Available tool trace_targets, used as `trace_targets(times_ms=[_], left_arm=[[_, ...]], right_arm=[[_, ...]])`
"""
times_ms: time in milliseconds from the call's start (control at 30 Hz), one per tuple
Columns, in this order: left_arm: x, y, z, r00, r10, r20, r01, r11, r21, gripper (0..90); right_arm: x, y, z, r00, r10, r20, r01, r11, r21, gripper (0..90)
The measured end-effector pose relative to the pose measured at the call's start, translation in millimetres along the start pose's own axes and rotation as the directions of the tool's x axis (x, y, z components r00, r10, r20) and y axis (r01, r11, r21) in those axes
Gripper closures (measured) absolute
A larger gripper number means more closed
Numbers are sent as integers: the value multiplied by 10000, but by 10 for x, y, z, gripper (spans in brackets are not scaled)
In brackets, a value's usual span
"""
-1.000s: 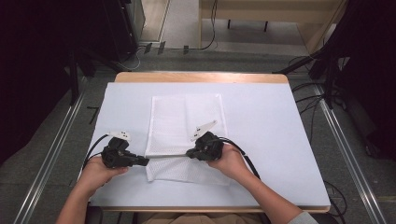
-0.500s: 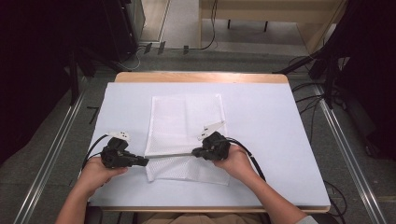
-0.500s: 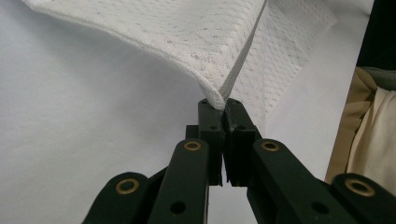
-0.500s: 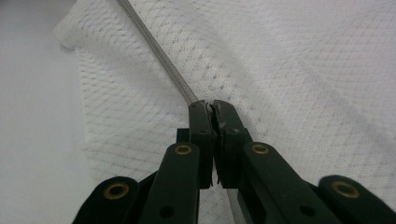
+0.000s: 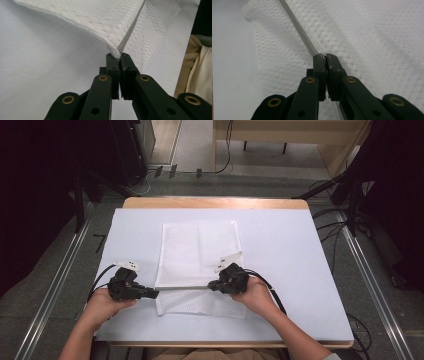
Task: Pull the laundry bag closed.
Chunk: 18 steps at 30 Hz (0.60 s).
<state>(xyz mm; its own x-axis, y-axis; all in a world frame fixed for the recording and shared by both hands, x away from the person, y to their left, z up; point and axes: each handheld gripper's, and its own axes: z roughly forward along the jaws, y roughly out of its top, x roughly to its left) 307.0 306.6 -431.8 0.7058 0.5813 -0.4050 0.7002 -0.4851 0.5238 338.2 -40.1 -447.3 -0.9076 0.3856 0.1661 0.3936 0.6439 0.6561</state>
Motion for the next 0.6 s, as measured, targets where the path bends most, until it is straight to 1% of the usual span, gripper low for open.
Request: trace_targets(times_ms=[133, 333, 500, 533, 600], left_arm=[[-3, -3, -1, 10000, -20, -18, 20, 10000, -5, 879], [-5, -6, -5, 10000, -60, -22, 60, 10000, -23, 879], [-6, -6, -7, 10000, -73, -23, 73, 10000, -11, 879], [-4, -6, -7, 10000, -70, 12, 70, 10000, -8, 879], [-6, -6, -4, 10000, -66, -35, 66, 10000, -10, 879]], right_arm=[[-14, -23, -13, 9998, 174, 46, -174, 9998, 41, 885], [-46, -67, -57, 9998, 186, 122, -187, 9998, 82, 885], [-68, -124, -95, 9992, 385, 101, -386, 9992, 74, 884], [-73, -133, -102, 9994, 333, 133, -334, 9994, 103, 884], [-74, -148, -117, 9992, 389, 95, -390, 9992, 55, 884]])
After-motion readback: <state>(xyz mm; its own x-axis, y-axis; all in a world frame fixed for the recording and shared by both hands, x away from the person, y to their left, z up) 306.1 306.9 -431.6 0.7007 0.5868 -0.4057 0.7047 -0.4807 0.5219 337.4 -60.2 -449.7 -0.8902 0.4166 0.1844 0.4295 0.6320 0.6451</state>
